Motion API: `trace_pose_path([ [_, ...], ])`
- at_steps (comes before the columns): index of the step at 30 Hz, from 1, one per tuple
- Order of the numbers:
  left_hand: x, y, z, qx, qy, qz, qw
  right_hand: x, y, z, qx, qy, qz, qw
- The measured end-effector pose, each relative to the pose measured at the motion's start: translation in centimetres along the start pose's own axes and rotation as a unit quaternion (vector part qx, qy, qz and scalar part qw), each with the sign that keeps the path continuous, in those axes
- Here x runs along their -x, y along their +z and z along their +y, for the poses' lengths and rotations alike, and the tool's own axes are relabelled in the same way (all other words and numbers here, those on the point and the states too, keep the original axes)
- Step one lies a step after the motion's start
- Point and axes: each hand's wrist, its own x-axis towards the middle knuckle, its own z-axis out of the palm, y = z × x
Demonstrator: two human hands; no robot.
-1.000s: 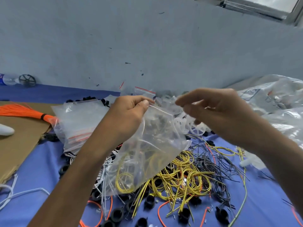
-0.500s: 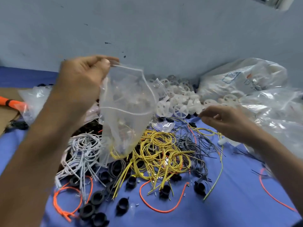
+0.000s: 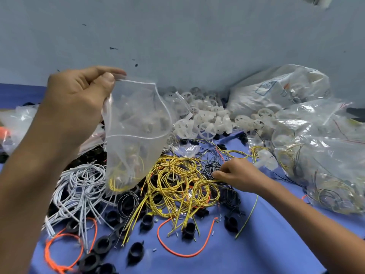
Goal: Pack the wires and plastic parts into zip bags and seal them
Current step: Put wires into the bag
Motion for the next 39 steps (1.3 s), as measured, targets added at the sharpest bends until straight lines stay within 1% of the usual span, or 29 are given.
trace_pose_path([
  [3, 0.1, 0.0, -0.1, -0.002, 0.007, -0.009, 1.0, -0.3, 0.1, -0.5, -0.012, 0.016, -0.028, 0.999],
  [4, 0.1, 0.0, -0.3, -0.001, 0.009, -0.011, 1.0, -0.4, -0.2, -0.6, -0.03, 0.025, -0.031, 0.999],
  [6, 0.0, -0.1, -0.5, 0.003, 0.008, -0.019, 1.0, -0.3, -1.3, -0.2, -0.107, 0.055, -0.011, 0.993],
  [9, 0.0, -0.2, -0.3, -0.001, 0.002, -0.023, 1.0, 0.3, -4.4, 0.7, -0.225, 0.087, 0.056, 0.969],
  [12, 0.2, 0.1, 0.0, -0.005, -0.001, -0.03, 1.0, 1.7, -8.0, 0.9, -0.269, 0.073, 0.181, 0.943],
  [13, 0.3, 0.2, 0.0, -0.002, -0.002, -0.033, 0.999, 2.1, -9.2, 0.6, -0.291, 0.06, 0.23, 0.927],
  [15, 0.5, 0.4, 0.2, 0.006, -0.005, -0.038, 0.999, 2.9, -11.5, -0.3, -0.364, 0.018, 0.307, 0.879],
  [16, 0.5, 0.6, 0.2, 0.008, -0.007, -0.039, 0.999, 3.3, -12.6, -1.1, -0.42, -0.009, 0.325, 0.847],
  [17, 0.6, 0.7, 0.3, 0.01, -0.008, -0.039, 0.999, 3.7, -13.6, -2.2, -0.487, -0.038, 0.325, 0.81],
  [18, 0.7, 0.8, 0.3, 0.011, -0.011, -0.039, 0.999, 4.1, -14.7, -3.4, -0.557, -0.066, 0.31, 0.768],
  [20, 0.8, 1.0, 0.4, 0.0, -0.016, -0.037, 0.999, 4.9, -16.8, -6.1, -0.677, -0.116, 0.251, 0.682],
  [21, 0.9, 1.0, 0.4, -0.008, -0.016, -0.037, 0.999, 5.3, -17.7, -7.5, -0.714, -0.147, 0.214, 0.65],
  [22, 1.0, 1.1, 0.4, -0.015, -0.015, -0.04, 0.999, 5.7, -18.5, -8.9, -0.733, -0.181, 0.178, 0.631],
  [24, 1.1, 1.2, 0.6, -0.018, -0.011, -0.05, 0.999, 6.0, -18.6, -12.1, -0.742, -0.255, 0.11, 0.61],
  [25, 1.2, 1.2, 0.6, -0.015, -0.012, -0.053, 0.998, 5.9, -18.0, -13.6, -0.739, -0.269, 0.083, 0.612],
  [26, 1.1, 1.1, 0.6, -0.014, -0.013, -0.053, 0.998, 5.6, -17.2, -14.8, -0.718, -0.266, 0.078, 0.639],
  [27, 1.1, 1.0, 0.6, -0.017, -0.012, -0.05, 0.999, 5.2, -16.2, -15.9, -0.647, -0.259, 0.108, 0.709],
  [28, 1.1, 0.9, 0.5, -0.024, -0.011, -0.046, 0.999, 4.7, -15.2, -16.4, -0.493, -0.25, 0.171, 0.816],
  [29, 1.0, 0.7, 0.4, -0.029, -0.01, -0.041, 0.999, 3.9, -14.3, -16.7, -0.295, -0.236, 0.219, 0.9],
  [30, 1.0, 0.6, 0.4, -0.031, -0.013, -0.038, 0.999, 3.5, -13.7, -16.9, -0.138, -0.22, 0.232, 0.937],
  [31, 0.9, 0.6, 0.4, -0.032, -0.019, -0.038, 0.999, 3.3, -13.4, -16.9, -0.055, -0.214, 0.234, 0.947],
  [32, 0.9, 0.5, 0.5, -0.031, -0.022, -0.039, 0.999, 3.4, -13.3, -16.9, -0.049, -0.223, 0.231, 0.946],
  [33, 0.9, 0.5, 0.6, -0.03, -0.02, -0.04, 0.999, 3.5, -13.3, -17.1, -0.074, -0.241, 0.227, 0.941],
  [34, 1.0, 0.4, 0.7, -0.032, -0.019, -0.041, 0.998, 3.5, -13.3, -17.3, -0.073, -0.254, 0.225, 0.938],
  [36, 0.9, 0.4, 0.7, -0.041, -0.017, -0.042, 0.998, 3.4, -13.2, -17.8, 0.003, -0.25, 0.21, 0.945],
  [39, 0.8, 0.1, 0.8, -0.036, -0.001, -0.033, 0.999, 2.9, -13.7, -18.1, 0.085, -0.203, 0.17, 0.961],
])
